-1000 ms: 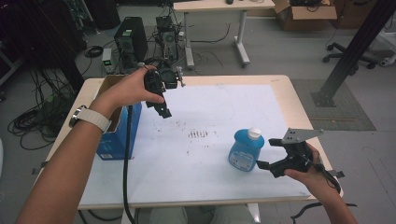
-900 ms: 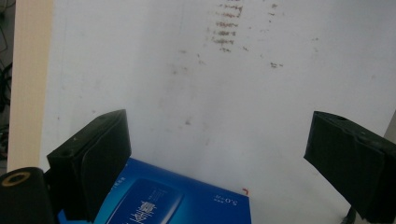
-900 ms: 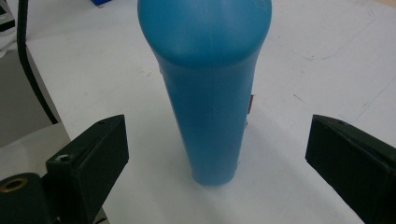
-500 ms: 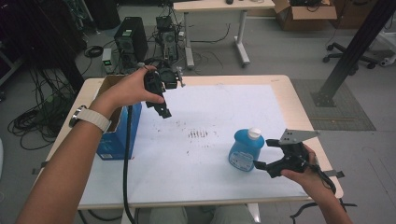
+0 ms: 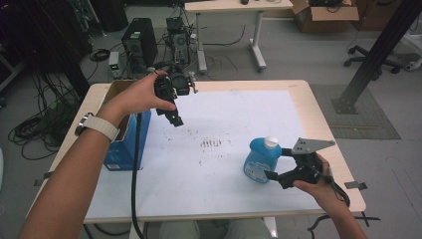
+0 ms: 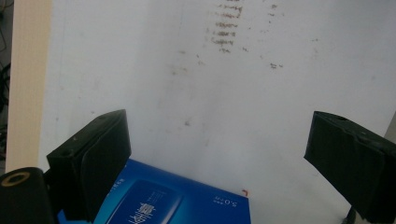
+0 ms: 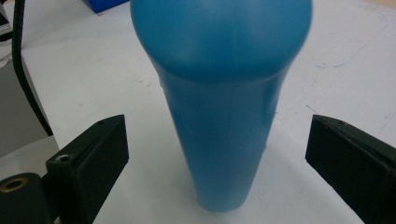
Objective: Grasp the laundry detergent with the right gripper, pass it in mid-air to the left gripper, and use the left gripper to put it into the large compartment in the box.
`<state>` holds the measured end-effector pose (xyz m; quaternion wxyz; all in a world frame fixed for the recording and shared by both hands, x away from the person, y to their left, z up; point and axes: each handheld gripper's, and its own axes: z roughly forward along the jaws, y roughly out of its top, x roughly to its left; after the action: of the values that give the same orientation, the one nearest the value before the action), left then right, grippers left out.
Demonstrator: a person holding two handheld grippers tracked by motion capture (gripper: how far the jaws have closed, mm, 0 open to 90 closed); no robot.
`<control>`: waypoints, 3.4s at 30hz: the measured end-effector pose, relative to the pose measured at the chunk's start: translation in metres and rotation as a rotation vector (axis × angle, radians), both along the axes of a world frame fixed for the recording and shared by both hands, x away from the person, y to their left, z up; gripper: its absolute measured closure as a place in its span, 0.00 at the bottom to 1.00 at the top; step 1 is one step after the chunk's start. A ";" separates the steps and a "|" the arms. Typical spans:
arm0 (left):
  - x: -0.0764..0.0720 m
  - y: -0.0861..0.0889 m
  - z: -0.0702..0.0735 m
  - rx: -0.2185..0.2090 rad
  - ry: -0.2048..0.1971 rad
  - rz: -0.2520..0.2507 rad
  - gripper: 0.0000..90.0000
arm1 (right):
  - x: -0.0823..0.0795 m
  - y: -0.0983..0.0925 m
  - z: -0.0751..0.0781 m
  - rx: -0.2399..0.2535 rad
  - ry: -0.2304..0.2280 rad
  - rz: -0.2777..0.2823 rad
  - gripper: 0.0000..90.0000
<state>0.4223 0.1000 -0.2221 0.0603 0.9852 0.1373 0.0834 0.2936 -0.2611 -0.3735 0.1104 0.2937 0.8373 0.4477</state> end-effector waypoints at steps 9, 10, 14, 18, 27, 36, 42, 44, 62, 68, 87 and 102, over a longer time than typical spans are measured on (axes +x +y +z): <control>0.000 0.003 0.001 -0.002 -0.003 0.004 0.08 | 0.003 0.006 -0.006 0.013 -0.002 -0.010 0.07; 0.000 0.003 0.001 -0.003 -0.004 0.005 0.08 | 0.003 0.007 -0.007 0.015 -0.002 -0.011 0.07; 0.000 0.003 0.001 -0.005 -0.004 0.009 0.08 | 0.004 0.009 -0.008 0.023 -0.006 -0.013 0.07; 0.000 0.003 0.000 -0.003 -0.004 0.005 0.08 | 0.004 0.011 -0.009 0.029 -0.014 -0.015 0.07; 0.000 0.002 0.000 -0.003 -0.002 0.010 0.08 | 0.005 0.013 -0.013 0.045 -0.025 -0.026 0.10; 0.000 0.002 0.000 -0.003 -0.002 0.007 0.08 | 0.006 0.014 -0.017 0.059 -0.038 -0.028 0.13; 0.000 0.002 0.000 0.004 -0.001 0.003 0.08 | 0.007 0.016 -0.018 0.066 -0.044 -0.038 0.13; 0.000 0.002 0.000 0.004 0.000 0.006 0.08 | 0.007 0.016 -0.018 0.067 -0.044 -0.039 0.14; 0.000 0.002 0.000 0.006 0.001 0.003 0.08 | 0.007 0.017 -0.019 0.075 -0.053 -0.035 0.24; 0.000 0.002 0.000 0.006 0.002 0.003 0.08 | 0.007 0.017 -0.019 0.075 -0.057 -0.033 0.28; -0.001 0.002 -0.003 -0.001 0.007 0.008 0.08 | 0.006 0.016 -0.020 0.083 -0.076 -0.035 0.45; -0.003 0.002 -0.002 -0.006 0.001 0.000 0.08 | 0.005 0.014 -0.018 0.073 -0.090 -0.027 0.48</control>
<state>0.4189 0.1019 -0.2238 0.0633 0.9851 0.1374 0.0824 0.2988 -0.2470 -0.3916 0.1431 0.2885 0.8105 0.4893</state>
